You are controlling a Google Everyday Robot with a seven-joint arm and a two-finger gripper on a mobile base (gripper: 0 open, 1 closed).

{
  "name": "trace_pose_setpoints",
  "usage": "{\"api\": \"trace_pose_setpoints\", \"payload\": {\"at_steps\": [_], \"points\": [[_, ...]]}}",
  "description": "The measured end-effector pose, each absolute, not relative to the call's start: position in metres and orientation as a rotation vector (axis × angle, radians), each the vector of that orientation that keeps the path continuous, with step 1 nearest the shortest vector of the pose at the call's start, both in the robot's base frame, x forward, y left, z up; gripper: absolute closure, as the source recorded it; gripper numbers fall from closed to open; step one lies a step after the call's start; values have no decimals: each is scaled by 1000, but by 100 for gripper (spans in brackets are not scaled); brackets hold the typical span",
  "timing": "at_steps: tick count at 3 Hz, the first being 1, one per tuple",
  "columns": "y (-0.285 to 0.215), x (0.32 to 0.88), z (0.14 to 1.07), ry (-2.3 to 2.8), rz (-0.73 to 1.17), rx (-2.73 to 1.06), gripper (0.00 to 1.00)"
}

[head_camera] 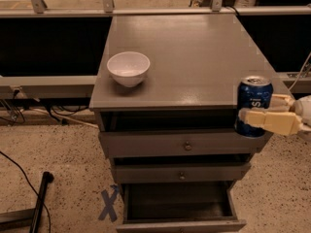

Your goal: Place pepsi can into bottom drawer

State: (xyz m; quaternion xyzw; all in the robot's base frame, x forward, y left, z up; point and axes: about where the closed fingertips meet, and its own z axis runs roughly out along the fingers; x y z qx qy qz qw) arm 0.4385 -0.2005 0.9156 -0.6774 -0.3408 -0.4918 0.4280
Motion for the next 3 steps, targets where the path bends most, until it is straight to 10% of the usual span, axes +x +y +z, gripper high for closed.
{"api": "trace_pose_setpoints", "payload": {"at_steps": [3], "points": [[-200,400,874,-1246,-1243,-1465,100]]}}
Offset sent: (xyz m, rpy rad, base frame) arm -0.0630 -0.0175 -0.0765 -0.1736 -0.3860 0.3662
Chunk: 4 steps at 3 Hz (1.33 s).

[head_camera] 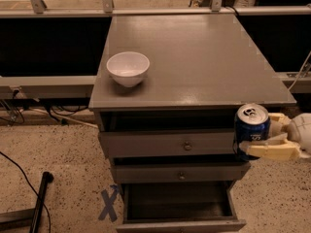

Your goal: Place pepsi can into bottom drawer

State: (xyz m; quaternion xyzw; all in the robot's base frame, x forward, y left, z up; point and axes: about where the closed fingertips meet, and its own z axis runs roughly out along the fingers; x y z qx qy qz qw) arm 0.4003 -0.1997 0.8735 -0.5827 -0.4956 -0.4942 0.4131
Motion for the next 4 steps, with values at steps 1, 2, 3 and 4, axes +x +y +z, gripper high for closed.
{"api": "trace_pose_setpoints", "payload": {"at_steps": [1,2,3,4], "points": [[-195,401,866,-1250,-1228,-1466,100],[-189,388,802,-1276,-1196,-1446,100],[-179,374,740,-1304,-1122,-1418,100],[-178,375,737,-1264,-1081,-1440,100]]}}
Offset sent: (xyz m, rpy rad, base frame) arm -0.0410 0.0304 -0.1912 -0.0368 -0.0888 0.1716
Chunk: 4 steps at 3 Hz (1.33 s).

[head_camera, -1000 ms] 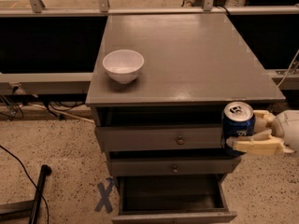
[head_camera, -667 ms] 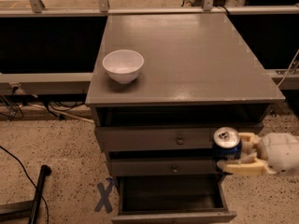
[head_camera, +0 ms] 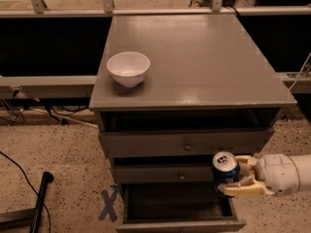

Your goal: Place pepsi can into bottom drawer

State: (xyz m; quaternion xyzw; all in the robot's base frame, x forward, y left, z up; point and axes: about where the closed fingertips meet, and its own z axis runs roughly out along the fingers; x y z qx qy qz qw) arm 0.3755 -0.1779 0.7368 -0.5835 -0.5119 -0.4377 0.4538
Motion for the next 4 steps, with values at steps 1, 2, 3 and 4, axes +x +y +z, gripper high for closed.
{"api": "trace_pose_setpoints", "payload": {"at_steps": [1,2,3,4], "points": [[-178,378,732,-1256,-1048,-1448,100],[-210,391,683,-1188,-1137,-1487,100],[-236,392,624,-1086,-1232,-1562,100],[-234,392,618,-1040,-1206,-1573,100]]}}
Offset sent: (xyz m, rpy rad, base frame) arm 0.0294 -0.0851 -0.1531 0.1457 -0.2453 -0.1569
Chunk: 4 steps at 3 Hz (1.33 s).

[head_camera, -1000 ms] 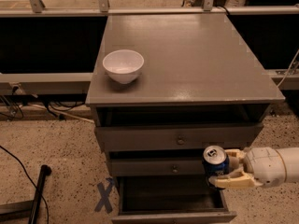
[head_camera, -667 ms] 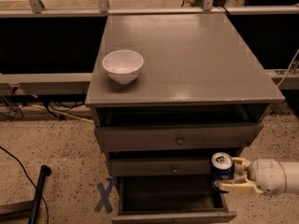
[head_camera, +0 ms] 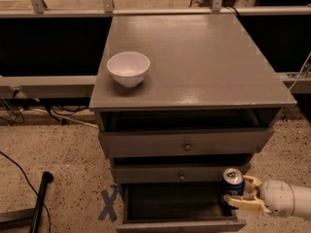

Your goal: Place pepsi can into bottom drawer

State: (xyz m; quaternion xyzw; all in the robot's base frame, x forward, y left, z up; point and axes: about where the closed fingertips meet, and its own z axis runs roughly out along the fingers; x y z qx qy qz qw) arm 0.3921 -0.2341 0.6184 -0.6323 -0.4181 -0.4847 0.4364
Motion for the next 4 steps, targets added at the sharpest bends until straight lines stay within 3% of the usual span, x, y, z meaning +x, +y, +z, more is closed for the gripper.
{"api": "trace_pose_setpoints", "payload": {"at_steps": [1,4], "points": [[-221,390,613,-1059,-1114,-1554,100],[-211,398,447,-853,-1068,-1540,100]]}}
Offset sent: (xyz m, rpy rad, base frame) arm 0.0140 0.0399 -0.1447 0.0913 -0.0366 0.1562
